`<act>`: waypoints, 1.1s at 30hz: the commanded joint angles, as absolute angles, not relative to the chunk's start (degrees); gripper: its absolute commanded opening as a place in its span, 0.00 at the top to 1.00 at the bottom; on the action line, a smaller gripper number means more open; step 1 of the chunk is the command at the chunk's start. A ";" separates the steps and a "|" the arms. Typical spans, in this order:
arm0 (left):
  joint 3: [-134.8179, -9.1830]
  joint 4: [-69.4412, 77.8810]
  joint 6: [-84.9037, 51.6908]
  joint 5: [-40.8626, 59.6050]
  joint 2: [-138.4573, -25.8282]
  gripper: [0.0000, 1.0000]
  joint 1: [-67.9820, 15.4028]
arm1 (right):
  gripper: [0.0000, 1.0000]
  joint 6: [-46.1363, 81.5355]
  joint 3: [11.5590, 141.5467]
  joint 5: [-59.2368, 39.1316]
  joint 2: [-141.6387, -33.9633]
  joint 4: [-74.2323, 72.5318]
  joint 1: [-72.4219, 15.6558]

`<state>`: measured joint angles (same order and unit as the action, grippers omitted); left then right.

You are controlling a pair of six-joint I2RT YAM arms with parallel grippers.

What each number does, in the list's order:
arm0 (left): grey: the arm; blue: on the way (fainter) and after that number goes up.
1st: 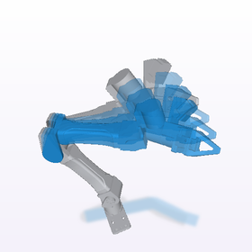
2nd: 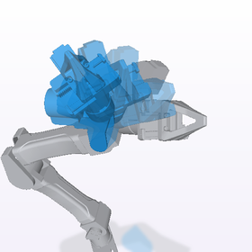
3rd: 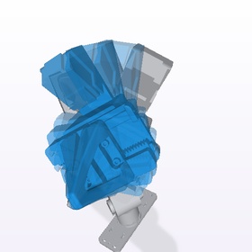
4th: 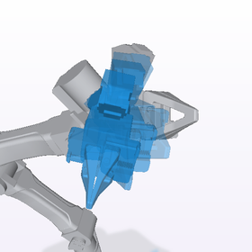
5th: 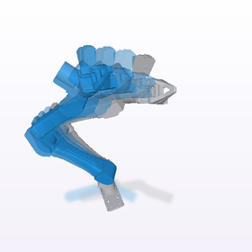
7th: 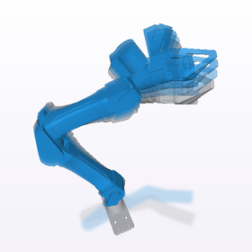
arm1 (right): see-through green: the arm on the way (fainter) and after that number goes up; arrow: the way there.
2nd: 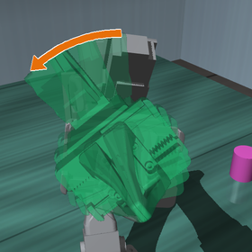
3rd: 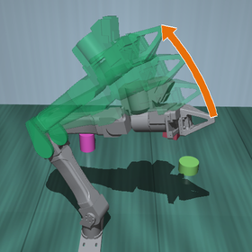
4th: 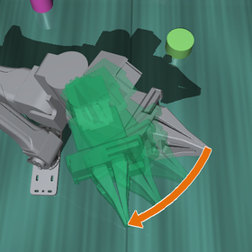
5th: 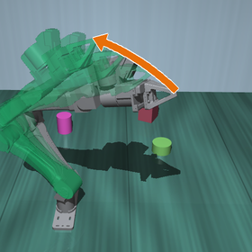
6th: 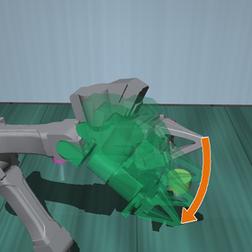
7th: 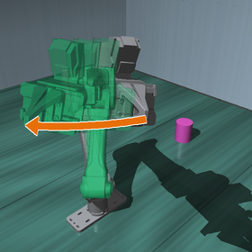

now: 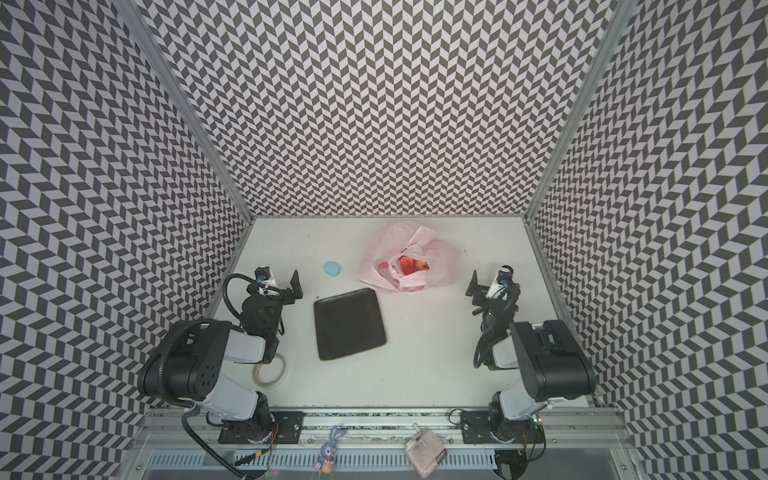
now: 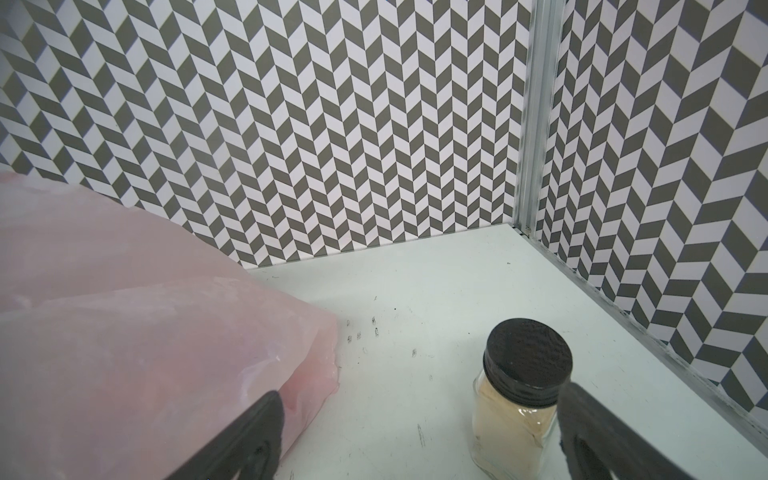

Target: Take the fake fruits out of the plastic bag

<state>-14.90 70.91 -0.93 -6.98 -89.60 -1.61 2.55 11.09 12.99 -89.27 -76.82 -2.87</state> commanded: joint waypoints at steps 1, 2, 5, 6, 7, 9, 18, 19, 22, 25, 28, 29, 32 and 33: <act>-14.61 71.99 -0.67 -6.51 -89.30 0.00 -1.49 | 0.01 1.93 11.03 12.60 -89.76 -80.08 -2.99; -14.67 71.99 -0.68 -6.50 -89.29 0.00 -1.49 | 0.00 1.90 11.01 12.58 -89.76 -80.19 -2.99; -14.59 72.11 -0.77 -6.25 -89.30 0.00 -1.28 | 0.01 1.92 11.20 12.65 -89.83 -79.96 -2.98; -14.43 72.20 -0.78 -5.96 -89.19 0.00 -1.23 | 0.00 1.76 11.25 12.65 -89.78 -79.96 -3.07; -14.25 72.47 -0.72 -5.10 -88.99 0.00 -0.99 | 0.00 1.65 10.82 12.24 -89.61 -80.67 -3.08; -14.01 72.89 -0.77 -3.75 -88.88 0.00 -0.52 | 0.01 0.96 9.32 10.46 -87.18 -81.63 -3.08; -15.47 57.09 -0.68 2.60 -70.50 0.03 -0.70 | 0.00 14.80 16.54 11.66 -53.56 -37.52 -3.10; -15.98 55.22 -1.23 4.93 -68.28 0.04 -0.66 | 0.01 17.21 18.11 10.74 -51.01 -32.98 -3.03; -17.99 50.10 -4.28 12.27 -62.16 0.10 -1.19 | 0.00 18.83 21.91 4.21 -43.74 -21.29 -2.98; -21.53 43.63 -3.73 17.75 -57.94 0.12 -3.80 | 0.00 18.41 24.96 -5.34 -38.82 -16.71 -2.99; -25.47 36.31 1.48 20.70 -55.73 0.11 -10.51 | 0.01 16.25 31.16 -13.85 -38.41 -11.09 -3.96; -26.62 33.56 4.27 20.90 -55.40 0.11 -13.55 | 0.02 14.59 34.08 -16.10 -39.37 -8.17 -4.95; -30.16 27.50 12.16 19.27 -55.82 0.09 -21.27 | 0.03 6.29 43.18 -17.55 -43.67 1.35 -11.15; -30.88 26.06 14.37 18.41 -56.18 0.09 -23.43 | 0.03 2.21 46.30 -16.35 -45.50 4.97 -14.63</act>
<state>-28.84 35.59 5.61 17.02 -56.01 -19.35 11.11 40.03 -11.49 -42.39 -6.59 -9.45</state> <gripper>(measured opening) 0.910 0.972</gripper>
